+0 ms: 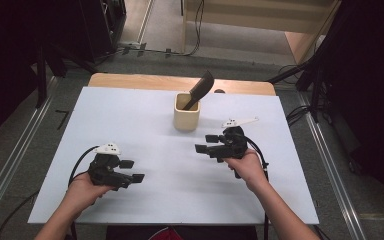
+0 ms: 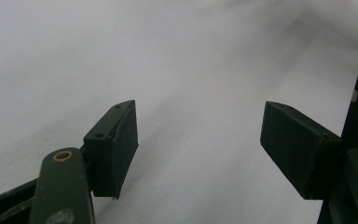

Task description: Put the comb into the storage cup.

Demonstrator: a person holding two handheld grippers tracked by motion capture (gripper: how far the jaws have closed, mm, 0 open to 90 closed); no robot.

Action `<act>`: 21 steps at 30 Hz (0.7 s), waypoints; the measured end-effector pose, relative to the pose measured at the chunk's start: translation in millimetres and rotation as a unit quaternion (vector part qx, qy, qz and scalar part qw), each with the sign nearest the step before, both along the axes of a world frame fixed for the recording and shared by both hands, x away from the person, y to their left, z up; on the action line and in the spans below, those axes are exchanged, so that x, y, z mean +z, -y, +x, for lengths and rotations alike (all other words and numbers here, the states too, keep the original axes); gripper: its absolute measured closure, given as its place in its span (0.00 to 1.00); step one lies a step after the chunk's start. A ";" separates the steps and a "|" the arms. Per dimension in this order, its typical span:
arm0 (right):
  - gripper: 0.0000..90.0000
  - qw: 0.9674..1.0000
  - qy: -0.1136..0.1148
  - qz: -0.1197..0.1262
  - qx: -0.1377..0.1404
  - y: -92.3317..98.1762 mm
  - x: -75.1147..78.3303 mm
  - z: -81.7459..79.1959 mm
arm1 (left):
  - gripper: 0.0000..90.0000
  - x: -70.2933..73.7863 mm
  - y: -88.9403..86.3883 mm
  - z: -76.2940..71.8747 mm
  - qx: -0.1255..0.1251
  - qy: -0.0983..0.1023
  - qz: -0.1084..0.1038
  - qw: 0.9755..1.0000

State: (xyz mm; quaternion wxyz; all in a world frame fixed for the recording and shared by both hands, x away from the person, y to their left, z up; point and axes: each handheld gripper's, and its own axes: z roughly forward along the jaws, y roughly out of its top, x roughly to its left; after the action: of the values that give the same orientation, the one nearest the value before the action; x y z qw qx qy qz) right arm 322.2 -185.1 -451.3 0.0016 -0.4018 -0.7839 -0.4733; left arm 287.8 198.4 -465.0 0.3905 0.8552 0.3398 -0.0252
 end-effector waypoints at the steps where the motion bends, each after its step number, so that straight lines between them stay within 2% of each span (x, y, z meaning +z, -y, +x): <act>1: 0.32 1.000 0.000 -0.003 -0.001 -0.2 -0.4 -1.7 | 0.32 0.0 0.2 -0.1 0.001 0.000 0.000 1.000; 21: 0.32 1.000 0.011 -0.017 0.001 13.8 -6.9 -28.0 | 0.32 0.5 -0.1 -0.4 0.000 0.002 -0.002 1.000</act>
State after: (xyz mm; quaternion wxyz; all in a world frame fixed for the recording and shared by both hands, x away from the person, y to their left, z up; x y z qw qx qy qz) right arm 294.2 -198.9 -458.2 -0.0134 -0.3960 -0.7919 -0.4646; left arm 287.3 198.6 -464.4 0.3932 0.8544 0.3390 -0.0239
